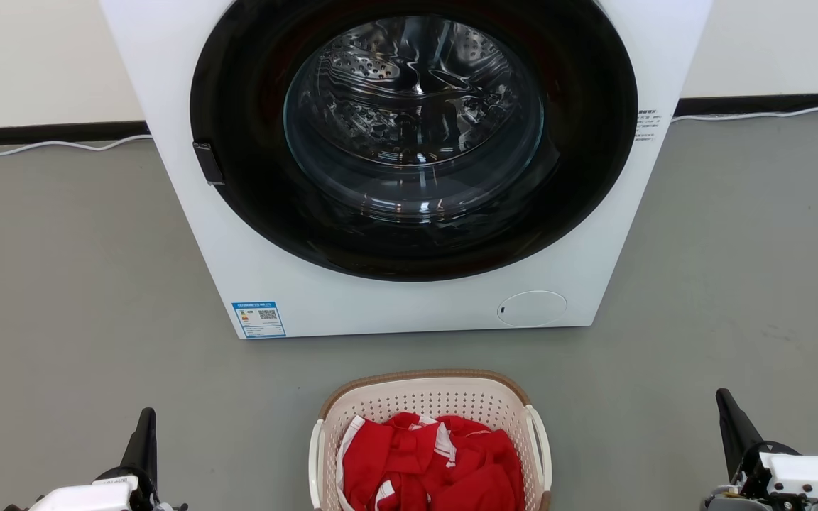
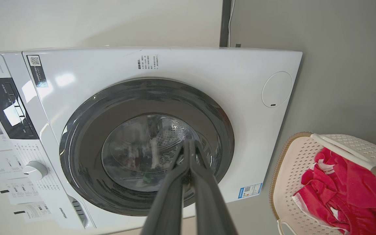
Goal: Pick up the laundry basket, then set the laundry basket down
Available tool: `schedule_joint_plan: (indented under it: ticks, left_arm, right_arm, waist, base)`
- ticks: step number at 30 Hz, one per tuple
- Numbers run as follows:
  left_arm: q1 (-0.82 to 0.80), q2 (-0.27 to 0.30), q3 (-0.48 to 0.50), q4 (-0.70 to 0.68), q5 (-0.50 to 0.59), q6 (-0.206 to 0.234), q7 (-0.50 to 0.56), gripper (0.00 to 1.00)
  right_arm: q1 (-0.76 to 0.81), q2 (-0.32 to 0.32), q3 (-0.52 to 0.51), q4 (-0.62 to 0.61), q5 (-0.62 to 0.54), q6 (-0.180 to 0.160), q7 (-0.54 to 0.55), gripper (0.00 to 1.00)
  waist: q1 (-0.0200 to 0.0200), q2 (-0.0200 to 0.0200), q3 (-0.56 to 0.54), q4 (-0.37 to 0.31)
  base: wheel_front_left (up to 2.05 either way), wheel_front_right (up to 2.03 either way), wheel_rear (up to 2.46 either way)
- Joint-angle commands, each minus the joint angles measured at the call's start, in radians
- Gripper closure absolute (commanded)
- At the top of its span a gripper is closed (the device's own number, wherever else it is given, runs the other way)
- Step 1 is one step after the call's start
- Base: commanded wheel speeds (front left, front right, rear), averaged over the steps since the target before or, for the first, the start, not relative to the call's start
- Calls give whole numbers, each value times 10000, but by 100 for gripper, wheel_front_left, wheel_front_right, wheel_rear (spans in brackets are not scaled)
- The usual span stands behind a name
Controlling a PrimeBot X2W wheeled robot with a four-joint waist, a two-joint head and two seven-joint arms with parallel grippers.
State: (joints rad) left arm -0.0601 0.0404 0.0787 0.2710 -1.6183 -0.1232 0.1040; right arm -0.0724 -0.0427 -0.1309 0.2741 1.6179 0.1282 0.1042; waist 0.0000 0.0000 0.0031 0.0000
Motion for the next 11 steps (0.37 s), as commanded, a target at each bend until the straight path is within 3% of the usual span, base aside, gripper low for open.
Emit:
schedule_joint_plan:
  ticks: [1,11]
  left_arm:
    - [-477,122,328,-260,79,-75,74,100]
    - [-478,118,333,-260,83,-75,78,100]
  right_arm:
    - [-354,-91,181,-294,-85,25,81,100]
    - [-354,-88,178,-294,-87,25,84,100]
  waist:
    - [0,0,0,0]
    - [0,0,0,0]
  base:
    - [0,0,0]
    - [0,0,0]
